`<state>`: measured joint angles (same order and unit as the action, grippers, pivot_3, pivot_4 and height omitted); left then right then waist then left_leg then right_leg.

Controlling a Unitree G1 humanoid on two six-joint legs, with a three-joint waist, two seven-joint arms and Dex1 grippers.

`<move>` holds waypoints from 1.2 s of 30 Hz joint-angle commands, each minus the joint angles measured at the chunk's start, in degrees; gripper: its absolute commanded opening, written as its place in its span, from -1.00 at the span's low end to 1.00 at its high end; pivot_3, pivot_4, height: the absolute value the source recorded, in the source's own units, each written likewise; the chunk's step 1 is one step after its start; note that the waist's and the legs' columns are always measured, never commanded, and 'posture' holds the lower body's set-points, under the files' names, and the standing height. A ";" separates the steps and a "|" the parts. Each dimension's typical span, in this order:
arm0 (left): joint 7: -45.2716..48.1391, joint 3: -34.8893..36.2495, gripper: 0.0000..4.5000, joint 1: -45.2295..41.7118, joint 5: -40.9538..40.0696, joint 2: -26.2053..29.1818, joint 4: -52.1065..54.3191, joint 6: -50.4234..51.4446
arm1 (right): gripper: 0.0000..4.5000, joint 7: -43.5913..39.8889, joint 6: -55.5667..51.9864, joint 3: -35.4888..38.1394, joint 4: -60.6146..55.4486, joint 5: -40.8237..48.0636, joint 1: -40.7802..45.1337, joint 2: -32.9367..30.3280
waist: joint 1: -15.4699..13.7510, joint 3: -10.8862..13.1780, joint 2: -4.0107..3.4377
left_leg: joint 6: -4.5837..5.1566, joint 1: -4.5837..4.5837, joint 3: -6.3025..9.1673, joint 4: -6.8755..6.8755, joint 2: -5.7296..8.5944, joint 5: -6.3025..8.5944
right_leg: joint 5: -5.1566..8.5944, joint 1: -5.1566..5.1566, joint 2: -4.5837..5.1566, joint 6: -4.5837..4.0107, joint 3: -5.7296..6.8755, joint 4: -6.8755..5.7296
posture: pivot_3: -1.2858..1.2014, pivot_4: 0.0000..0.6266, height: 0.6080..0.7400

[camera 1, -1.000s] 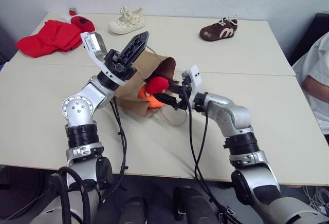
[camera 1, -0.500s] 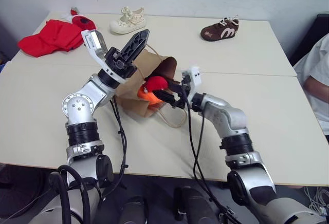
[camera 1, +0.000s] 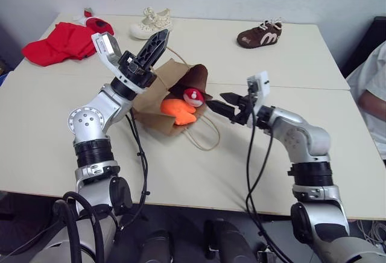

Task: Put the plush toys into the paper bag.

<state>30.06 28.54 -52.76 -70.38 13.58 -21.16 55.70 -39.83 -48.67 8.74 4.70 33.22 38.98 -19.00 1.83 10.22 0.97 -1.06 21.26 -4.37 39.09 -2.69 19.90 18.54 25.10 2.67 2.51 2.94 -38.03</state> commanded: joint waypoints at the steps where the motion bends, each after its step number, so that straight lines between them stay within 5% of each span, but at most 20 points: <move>1: 0.24 0.64 -1.00 -1.80 -1.24 0.74 0.23 0.06 | 0.98 0.99 -11.13 4.65 -4.19 7.23 -2.85 -3.15 | -0.20 0.00 0.00 | -0.01 0.00 0.00 0.00 -0.01 0.00 | 0.00 0.01 -0.01 0.00 0.00 -0.02 | 0.03 -0.52 1.00; 5: 0.26 0.95 -1.00 -2.12 -1.59 1.36 -0.20 0.61 | 0.98 2.70 -23.61 5.02 -5.16 10.52 -7.01 -7.23 | -0.37 0.00 0.00 | 0.01 0.04 0.00 0.00 0.01 0.01 | 0.00 -0.01 0.03 0.00 -0.01 0.05 | 0.03 -0.52 1.00; 19: -0.77 2.02 -1.00 -2.23 -2.15 1.54 -0.71 1.92 | 0.98 10.55 -27.09 2.39 3.19 10.32 -3.19 7.03 | 0.19 -0.01 0.01 | -0.11 -0.13 -0.07 0.01 -0.02 -0.07 | -0.01 0.00 -0.07 -0.05 -0.11 -0.12 | 0.03 -0.52 1.00; 22: -0.97 2.20 -1.00 -1.84 -2.15 1.48 -0.23 1.86 | 0.71 10.34 -26.74 2.79 3.40 11.41 -1.84 9.24 | 0.17 -0.01 0.01 | -0.11 -0.11 -0.07 0.01 -0.02 -0.07 | -0.01 0.00 -0.06 -0.05 -0.11 -0.15 | 0.03 -0.52 1.00; 33: -0.34 1.91 -1.00 -1.28 -1.41 1.61 0.33 1.00 | -0.99 12.50 -30.47 13.79 -0.43 20.20 0.02 9.34 | -0.27 -0.01 0.02 | -0.07 0.08 -0.08 0.02 0.05 -0.08 | -0.01 0.18 0.02 -0.04 -0.11 -0.19 | 0.03 -0.52 1.00; 36: -0.16 1.66 -1.00 -1.07 -1.27 1.36 0.60 0.65 | -0.99 15.07 -31.42 18.95 -1.44 25.09 1.33 10.32 | -0.16 -0.01 0.01 | -0.07 0.07 -0.08 0.01 0.03 -0.08 | -0.01 0.19 -0.01 -0.05 -0.11 -0.21 | 0.03 -0.52 1.00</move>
<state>29.08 30.31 -53.39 -71.03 14.61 -23.02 56.90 -25.86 -79.37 24.64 6.15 54.17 39.00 -9.09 1.68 10.21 0.99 -1.13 21.33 -4.46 39.09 -2.67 19.82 18.53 25.30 2.65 2.47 2.82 -38.24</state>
